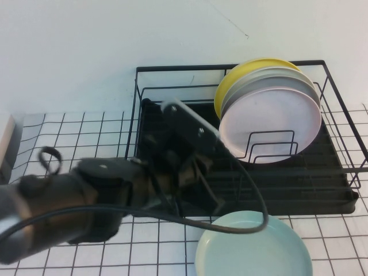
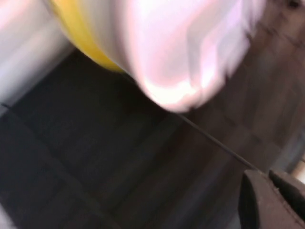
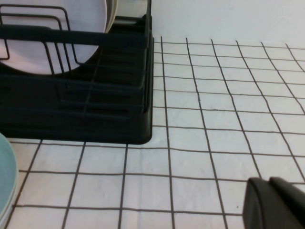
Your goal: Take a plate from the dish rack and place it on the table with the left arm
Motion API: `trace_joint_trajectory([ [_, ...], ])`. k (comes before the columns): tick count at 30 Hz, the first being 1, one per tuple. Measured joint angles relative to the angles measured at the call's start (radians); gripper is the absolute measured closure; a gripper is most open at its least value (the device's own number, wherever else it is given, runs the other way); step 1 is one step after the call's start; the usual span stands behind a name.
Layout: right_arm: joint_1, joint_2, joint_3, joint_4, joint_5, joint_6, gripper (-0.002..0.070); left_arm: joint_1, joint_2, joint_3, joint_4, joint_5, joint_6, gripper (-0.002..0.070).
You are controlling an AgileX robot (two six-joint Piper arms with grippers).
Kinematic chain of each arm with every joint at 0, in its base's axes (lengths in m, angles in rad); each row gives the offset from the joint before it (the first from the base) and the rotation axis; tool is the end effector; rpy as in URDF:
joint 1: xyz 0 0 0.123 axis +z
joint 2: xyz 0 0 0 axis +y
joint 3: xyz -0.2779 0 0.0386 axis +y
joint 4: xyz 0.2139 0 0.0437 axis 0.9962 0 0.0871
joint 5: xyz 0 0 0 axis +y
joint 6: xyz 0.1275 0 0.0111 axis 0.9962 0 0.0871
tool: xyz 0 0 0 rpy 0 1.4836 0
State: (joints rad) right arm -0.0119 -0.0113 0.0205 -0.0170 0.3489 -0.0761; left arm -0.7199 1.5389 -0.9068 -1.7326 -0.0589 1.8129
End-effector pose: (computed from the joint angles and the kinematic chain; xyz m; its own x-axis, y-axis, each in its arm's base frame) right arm 0.0593 -0.0014 0.1659 -0.2680 -0.0888 -0.9593 -0.0072 0.9959 -0.0901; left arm 0.2581 -0.2165 0.2436 -0.3449 0.4086 -0.8450 0.6507 0.7529 0.0985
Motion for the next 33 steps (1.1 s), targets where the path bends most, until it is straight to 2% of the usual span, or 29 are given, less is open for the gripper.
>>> trace_joint_trajectory([
  [4,0.000,0.000,0.000,0.000,0.000,0.000,0.0678,0.000,-0.119,-0.006,-0.004,-0.094,0.048,0.0673],
  [9,0.000,0.000,0.000,0.000,0.000,0.000,0.0678,0.000,-0.272,-0.008,-0.008,-0.099,0.058,0.0674],
  [15,0.000,0.000,0.000,0.000,0.000,0.000,0.0678,0.000,-0.364,-0.008,-0.008,0.059,0.061,0.0676],
  [18,0.000,0.000,0.000,0.000,0.000,0.000,0.0678,0.000,-0.369,-0.008,-0.004,0.129,0.119,0.0676],
  [24,0.000,0.000,0.000,0.000,0.000,0.000,0.0678,-0.001,-0.381,-0.008,0.001,0.160,0.198,0.0676],
  [28,0.000,0.000,0.000,0.000,0.000,0.000,0.0678,-0.001,-0.489,0.018,0.002,0.126,0.239,0.0676],
  [33,-0.001,0.000,0.000,0.000,0.000,0.000,0.0678,-0.001,-0.714,0.127,0.000,-0.021,0.245,0.0676],
])
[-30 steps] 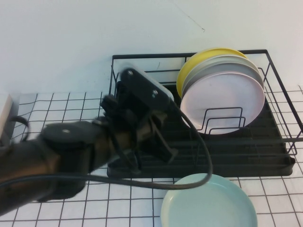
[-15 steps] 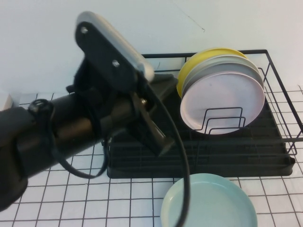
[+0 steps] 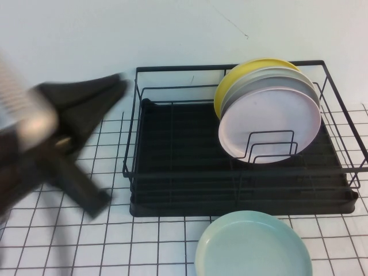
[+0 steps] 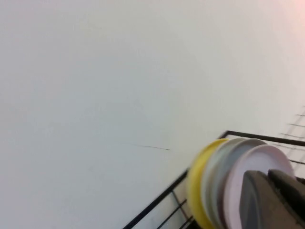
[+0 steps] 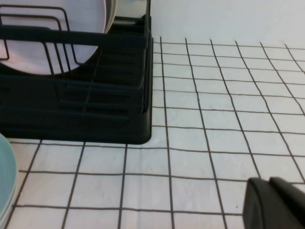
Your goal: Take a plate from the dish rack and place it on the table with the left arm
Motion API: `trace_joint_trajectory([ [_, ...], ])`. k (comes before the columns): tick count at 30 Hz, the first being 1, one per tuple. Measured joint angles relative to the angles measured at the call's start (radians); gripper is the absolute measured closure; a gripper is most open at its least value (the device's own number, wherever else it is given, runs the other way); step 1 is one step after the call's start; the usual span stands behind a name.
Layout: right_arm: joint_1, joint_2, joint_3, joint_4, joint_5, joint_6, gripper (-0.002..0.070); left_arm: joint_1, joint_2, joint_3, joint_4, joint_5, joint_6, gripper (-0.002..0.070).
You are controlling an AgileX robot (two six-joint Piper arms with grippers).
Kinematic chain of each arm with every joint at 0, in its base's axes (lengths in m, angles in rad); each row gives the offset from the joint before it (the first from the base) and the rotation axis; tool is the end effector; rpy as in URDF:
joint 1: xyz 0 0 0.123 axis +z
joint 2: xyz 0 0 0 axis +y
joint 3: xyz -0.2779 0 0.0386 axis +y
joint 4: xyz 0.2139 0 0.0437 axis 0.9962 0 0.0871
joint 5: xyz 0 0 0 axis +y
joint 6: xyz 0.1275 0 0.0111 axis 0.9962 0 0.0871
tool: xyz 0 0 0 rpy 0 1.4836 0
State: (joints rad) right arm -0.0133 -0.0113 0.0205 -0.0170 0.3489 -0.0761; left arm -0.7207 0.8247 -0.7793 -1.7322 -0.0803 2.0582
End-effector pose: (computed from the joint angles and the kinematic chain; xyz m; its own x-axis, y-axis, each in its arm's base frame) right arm 0.0593 -0.0015 0.1659 -0.2681 -0.0884 -0.9593 -0.0058 0.9959 -0.0901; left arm 0.1441 -0.1131 0.3909 0.2119 0.2382 -0.9478 0.5600 0.7652 0.3175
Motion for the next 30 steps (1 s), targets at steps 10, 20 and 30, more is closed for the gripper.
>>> trace_joint_trajectory([
  [10,0.000,0.000,0.000,0.000,0.000,0.000,0.0678,0.272,-0.515,0.362,-0.004,0.040,-0.012,0.0676],
  [20,0.000,0.000,0.000,0.000,0.000,0.000,0.0678,0.554,-0.808,0.510,-0.004,0.093,-0.066,0.0677],
  [30,0.000,0.000,0.000,0.000,0.000,0.000,0.0678,0.565,-0.826,0.575,0.713,0.176,-0.936,0.0677],
])
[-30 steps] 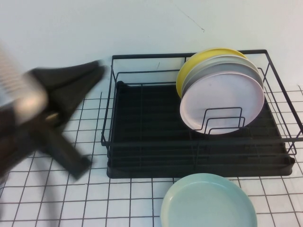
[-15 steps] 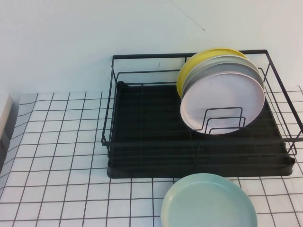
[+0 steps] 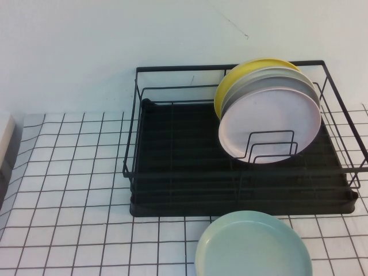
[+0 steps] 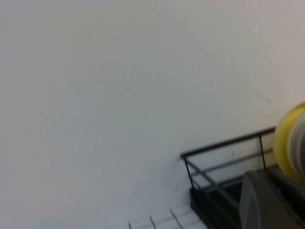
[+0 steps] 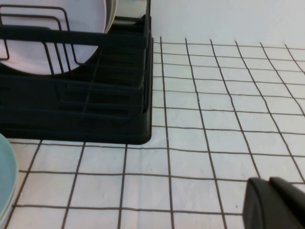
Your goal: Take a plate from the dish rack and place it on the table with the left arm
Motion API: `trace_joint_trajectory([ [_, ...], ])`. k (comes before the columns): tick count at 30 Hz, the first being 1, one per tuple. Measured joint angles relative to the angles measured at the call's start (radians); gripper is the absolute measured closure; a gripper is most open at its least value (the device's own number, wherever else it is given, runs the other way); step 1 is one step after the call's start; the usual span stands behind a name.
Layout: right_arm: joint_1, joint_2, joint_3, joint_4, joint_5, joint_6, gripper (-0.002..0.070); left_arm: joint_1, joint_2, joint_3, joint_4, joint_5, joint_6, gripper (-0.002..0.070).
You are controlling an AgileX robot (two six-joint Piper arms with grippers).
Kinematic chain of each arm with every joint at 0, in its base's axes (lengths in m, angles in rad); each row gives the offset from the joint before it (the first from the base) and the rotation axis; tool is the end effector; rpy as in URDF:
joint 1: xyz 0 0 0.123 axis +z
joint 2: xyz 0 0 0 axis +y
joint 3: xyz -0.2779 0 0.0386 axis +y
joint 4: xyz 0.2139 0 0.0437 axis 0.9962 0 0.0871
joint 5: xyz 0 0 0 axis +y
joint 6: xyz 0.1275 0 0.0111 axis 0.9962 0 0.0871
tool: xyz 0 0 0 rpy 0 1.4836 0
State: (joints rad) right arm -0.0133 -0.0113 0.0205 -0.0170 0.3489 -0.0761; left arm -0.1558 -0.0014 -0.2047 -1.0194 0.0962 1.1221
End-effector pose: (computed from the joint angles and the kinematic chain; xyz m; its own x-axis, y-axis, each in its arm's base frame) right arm 0.0593 -0.0015 0.1659 -0.2681 -0.0884 -0.9593 -0.0058 0.9959 -0.0901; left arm 0.0441 -0.0176 0.2784 0.2606 0.0646 -0.9633 0.2070 0.9708 0.1211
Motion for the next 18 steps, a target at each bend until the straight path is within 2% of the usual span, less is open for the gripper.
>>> trace_joint_trajectory([
  [4,0.000,0.000,0.000,0.000,0.000,0.000,0.0678,0.000,0.000,0.031,0.693,0.088,-0.742,0.0677],
  [6,0.000,0.000,0.000,0.000,0.000,0.000,0.0678,0.000,0.000,0.068,0.928,0.125,-1.015,0.0677],
  [7,0.000,0.000,0.000,0.000,0.000,0.000,0.0678,0.000,0.000,0.092,1.002,0.139,-1.103,0.0677],
  [10,0.000,0.000,0.000,0.000,0.000,0.000,0.0678,0.000,0.000,0.162,1.077,0.153,-1.209,0.0677],
  [18,0.000,0.000,0.000,0.000,0.000,0.000,0.0678,0.000,0.000,0.227,1.053,0.164,-1.234,0.0677],
])
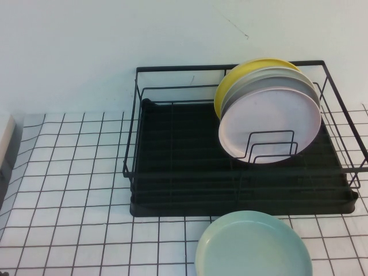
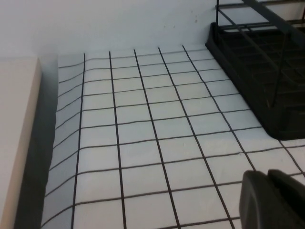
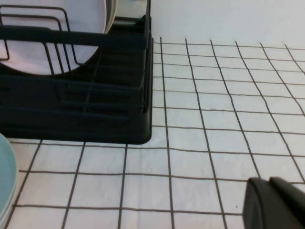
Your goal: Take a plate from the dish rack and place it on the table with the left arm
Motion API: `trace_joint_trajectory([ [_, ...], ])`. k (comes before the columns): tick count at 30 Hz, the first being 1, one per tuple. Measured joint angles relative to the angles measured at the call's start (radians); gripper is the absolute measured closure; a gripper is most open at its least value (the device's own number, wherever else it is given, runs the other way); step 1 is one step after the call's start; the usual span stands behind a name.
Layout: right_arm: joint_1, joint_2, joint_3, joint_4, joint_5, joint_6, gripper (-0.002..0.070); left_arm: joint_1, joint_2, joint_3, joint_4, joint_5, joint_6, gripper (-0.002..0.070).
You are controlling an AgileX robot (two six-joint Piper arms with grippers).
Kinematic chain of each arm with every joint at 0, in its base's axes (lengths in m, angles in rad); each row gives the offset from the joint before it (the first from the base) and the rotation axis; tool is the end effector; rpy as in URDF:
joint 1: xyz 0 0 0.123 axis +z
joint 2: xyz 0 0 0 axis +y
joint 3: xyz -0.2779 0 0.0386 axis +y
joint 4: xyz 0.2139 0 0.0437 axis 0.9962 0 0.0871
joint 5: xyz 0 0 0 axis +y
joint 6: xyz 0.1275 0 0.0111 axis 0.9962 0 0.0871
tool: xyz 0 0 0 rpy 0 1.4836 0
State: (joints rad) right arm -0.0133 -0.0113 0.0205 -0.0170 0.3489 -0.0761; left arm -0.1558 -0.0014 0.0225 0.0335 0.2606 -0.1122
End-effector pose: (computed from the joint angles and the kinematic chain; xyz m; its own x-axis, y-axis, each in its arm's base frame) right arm 0.0593 -0.0015 0.1659 -0.2681 -0.0884 -0.9593 -0.0058 0.9959 -0.0901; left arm 0.0618 -0.0086 0.1756 -0.2019 -0.0490 -0.9782 0.1311 0.9884 -0.0766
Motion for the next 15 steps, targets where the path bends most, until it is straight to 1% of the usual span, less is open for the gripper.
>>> trace_joint_trajectory([
  [4,0.000,0.000,0.000,0.000,0.000,0.000,0.0678,0.000,0.000,-0.002,-0.004,0.039,0.000,0.0677],
  [15,0.000,0.000,0.000,0.000,0.000,0.000,0.0678,0.000,0.000,-0.002,-0.006,0.044,0.006,0.0678],
])
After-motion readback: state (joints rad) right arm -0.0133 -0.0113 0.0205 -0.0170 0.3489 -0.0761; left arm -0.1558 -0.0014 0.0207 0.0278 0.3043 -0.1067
